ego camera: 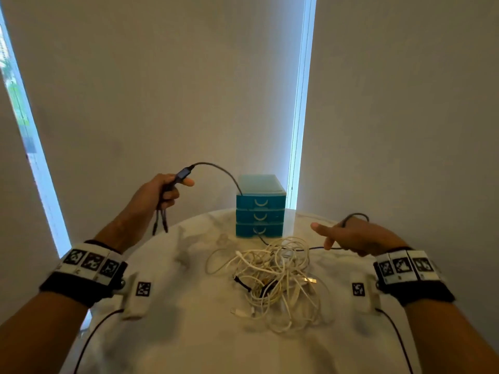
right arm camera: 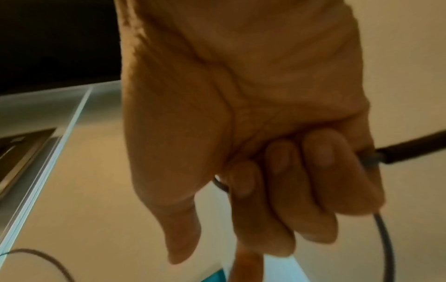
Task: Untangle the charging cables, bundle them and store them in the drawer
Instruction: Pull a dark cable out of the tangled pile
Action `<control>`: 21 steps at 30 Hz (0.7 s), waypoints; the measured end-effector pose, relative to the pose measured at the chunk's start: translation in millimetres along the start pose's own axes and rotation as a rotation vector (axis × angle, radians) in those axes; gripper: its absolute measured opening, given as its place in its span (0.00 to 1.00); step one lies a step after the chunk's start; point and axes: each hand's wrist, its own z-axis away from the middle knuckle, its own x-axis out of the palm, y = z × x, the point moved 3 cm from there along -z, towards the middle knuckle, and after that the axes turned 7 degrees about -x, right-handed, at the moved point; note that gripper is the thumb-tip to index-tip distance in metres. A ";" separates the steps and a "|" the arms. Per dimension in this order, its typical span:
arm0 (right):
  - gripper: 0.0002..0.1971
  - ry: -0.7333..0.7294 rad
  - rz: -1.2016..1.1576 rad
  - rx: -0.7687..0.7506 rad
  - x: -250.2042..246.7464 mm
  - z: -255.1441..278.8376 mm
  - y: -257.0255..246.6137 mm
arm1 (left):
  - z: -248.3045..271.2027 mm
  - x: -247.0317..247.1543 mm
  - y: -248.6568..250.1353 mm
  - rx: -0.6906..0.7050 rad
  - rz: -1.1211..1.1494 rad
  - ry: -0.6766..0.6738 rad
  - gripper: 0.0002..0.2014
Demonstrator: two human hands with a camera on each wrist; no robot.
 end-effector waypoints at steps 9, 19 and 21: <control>0.18 0.521 0.016 -0.386 -75.5 13.0 -102.1 | 13.3 -39.4 -13.6 -0.038 -0.427 0.113 0.19; 0.16 -0.164 -0.054 -0.640 -11.9 9.6 -157.0 | 26.9 -170.3 26.3 0.227 -0.820 0.778 0.19; 0.16 -0.064 -0.092 -0.612 -10.4 5.7 -149.7 | 34.1 -204.5 23.8 -0.049 -0.974 0.905 0.19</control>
